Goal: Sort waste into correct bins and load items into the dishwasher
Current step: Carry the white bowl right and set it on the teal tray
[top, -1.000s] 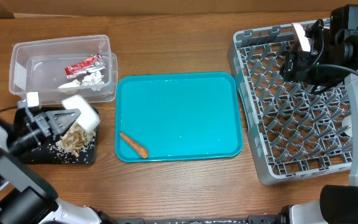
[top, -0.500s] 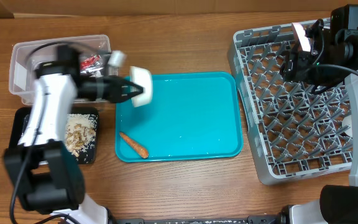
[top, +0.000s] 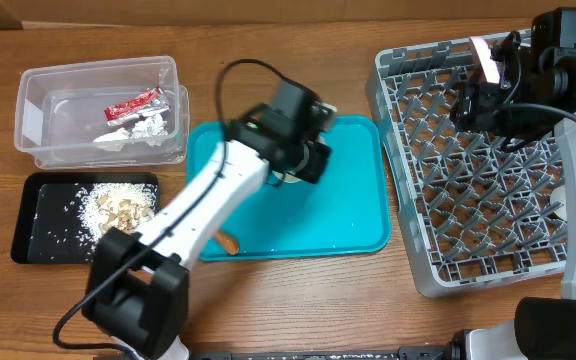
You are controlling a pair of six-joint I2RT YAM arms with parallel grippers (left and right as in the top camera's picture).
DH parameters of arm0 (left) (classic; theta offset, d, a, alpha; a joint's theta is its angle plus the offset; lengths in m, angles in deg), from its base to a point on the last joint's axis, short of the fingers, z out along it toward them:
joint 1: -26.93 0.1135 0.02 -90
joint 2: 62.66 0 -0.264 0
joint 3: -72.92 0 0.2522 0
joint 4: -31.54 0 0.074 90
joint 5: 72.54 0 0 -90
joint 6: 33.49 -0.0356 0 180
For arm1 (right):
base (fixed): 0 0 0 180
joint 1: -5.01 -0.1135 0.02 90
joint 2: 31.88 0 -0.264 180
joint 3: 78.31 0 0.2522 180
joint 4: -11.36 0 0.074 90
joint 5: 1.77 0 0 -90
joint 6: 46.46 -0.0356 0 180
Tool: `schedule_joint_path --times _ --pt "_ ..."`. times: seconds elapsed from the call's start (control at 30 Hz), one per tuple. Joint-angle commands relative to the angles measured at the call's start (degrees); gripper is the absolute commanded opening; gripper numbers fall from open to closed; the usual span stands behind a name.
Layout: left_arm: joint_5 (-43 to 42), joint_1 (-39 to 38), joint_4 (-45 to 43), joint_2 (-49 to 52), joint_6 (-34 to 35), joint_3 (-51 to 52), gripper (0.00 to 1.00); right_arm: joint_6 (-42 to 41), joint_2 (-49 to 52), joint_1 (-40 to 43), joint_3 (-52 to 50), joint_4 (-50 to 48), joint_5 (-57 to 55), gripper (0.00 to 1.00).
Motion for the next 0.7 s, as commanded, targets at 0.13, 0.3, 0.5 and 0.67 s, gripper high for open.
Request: schedule_joint_path --times 0.13,0.3,0.5,0.67 --pt "10.91 -1.70 -1.99 6.14 3.39 -0.72 0.10 -0.26 -0.15 -0.04 0.72 -0.15 0.76 0.80" --pt "10.93 -1.62 -2.60 6.14 2.67 -1.11 0.48 -0.26 -0.15 -0.04 0.72 -0.26 1.05 0.80" --pt "10.47 1.07 7.54 4.11 5.27 -8.81 0.67 -0.28 -0.15 -0.04 0.72 -1.97 3.34 0.82" --pt "10.47 7.15 17.16 0.48 7.72 -16.41 0.72 -0.28 -0.15 -1.70 0.55 -6.71 13.27 0.82"
